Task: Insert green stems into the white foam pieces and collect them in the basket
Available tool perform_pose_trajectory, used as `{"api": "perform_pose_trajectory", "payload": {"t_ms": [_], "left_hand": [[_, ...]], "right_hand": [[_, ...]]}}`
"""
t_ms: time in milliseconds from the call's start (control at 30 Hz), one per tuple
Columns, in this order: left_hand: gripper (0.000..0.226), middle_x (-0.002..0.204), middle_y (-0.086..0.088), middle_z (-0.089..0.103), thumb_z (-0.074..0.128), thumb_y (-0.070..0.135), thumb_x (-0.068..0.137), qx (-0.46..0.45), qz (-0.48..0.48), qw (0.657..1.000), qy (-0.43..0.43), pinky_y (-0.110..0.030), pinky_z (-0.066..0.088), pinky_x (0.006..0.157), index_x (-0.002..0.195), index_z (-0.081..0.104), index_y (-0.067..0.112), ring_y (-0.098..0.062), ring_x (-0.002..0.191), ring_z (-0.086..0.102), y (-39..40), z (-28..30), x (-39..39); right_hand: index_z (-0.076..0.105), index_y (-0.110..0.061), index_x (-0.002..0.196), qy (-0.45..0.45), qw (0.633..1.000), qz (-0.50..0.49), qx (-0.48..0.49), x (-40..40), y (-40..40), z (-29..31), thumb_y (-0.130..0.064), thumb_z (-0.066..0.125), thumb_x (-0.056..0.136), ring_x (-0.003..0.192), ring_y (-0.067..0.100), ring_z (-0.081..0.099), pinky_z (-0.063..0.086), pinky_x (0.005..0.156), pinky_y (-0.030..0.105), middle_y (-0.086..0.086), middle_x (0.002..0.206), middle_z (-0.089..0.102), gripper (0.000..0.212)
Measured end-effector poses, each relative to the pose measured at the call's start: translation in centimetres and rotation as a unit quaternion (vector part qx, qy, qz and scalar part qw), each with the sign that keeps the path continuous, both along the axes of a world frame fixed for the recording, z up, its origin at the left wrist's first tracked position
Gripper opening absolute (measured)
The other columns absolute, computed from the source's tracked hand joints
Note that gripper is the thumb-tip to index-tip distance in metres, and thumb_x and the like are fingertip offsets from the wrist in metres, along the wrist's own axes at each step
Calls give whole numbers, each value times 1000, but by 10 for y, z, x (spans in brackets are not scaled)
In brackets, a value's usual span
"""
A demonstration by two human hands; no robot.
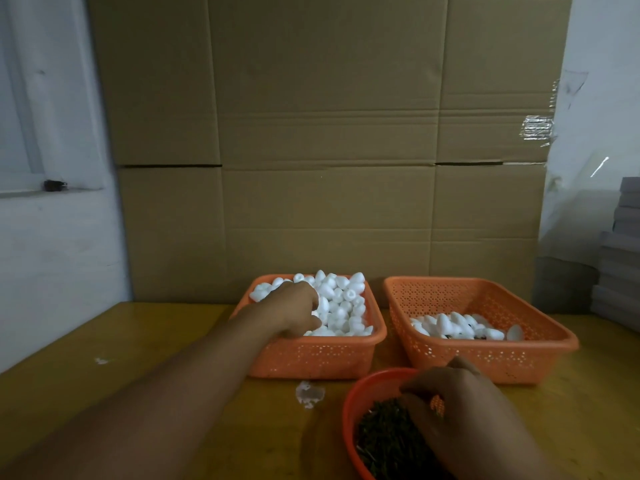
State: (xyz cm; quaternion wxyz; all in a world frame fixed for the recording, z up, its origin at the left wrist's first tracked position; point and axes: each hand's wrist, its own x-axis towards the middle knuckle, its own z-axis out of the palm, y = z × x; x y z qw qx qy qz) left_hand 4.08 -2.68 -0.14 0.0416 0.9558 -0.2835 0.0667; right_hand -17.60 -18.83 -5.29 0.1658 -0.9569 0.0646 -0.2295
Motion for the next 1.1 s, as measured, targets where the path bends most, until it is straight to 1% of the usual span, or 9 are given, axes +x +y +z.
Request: {"api": "perform_pose_trajectory", "payload": {"t_ms": [133,200,300,600,800,900,967,1033,1100], "left_hand": [[36,132,3,55,63,52,89,66,11,996,54,-42,42,106,117,69,28,-20,125,45,-4,7,8],[38,137,1,53,64,51,89,90,26,993,68,-41,43,106,117,67,25,-20,126,46,-5,7,8],[40,147,-1,46,63,50,90,111,48,991,55,-41,40,108,122,64,25,-23,135,39,-7,7,4],[55,158,1,31,60,59,89,126,31,988,82,-43,31,114,139,54,35,-23,144,25,-9,5,8],[35,144,7,49,63,46,93,83,-5,987,136,-28,32,100,126,66,35,-20,137,35,-7,0,16],[32,144,6,49,66,40,91,43,-15,988,147,-33,39,108,123,67,37,-19,133,41,-7,-4,19],[31,143,4,51,68,38,91,36,-19,988,146,-36,40,109,122,68,37,-19,130,44,-7,-5,20],[29,144,4,49,69,39,90,33,-18,990,136,-37,39,110,119,69,38,-19,132,42,-7,-8,22],[28,146,6,45,69,44,87,34,-8,994,102,-39,35,112,115,69,41,-19,136,34,-6,-10,21]], "right_hand": [[71,-51,99,19,1000,6,-4,-1,0,1,-48,65,86,90,-3,54,53,82,24,-18,90,54,14],[66,-59,87,30,999,11,-4,0,1,1,-49,65,86,90,-2,56,54,83,25,-19,94,53,11],[51,-69,65,38,999,16,-6,1,2,1,-48,66,84,93,-1,58,54,85,24,-19,99,55,31],[43,-79,64,29,999,13,-10,5,2,-2,-51,66,83,95,-6,55,52,86,20,-21,100,53,40],[41,-81,63,48,999,7,-14,7,2,-2,-52,66,84,97,-3,55,53,89,24,-18,104,54,43],[47,-79,71,53,998,9,-26,6,2,0,-53,65,83,96,-3,55,54,87,23,-16,101,55,34],[59,-71,94,50,998,16,-33,6,1,-3,-54,63,84,98,-3,53,53,85,21,-14,100,58,21],[62,-60,109,54,998,13,-40,6,-2,-5,-54,63,84,97,-4,53,52,86,20,-14,99,58,25],[63,-56,110,60,997,14,-40,8,-3,-5,-53,63,84,99,-5,52,53,88,21,-13,100,58,26]]}}
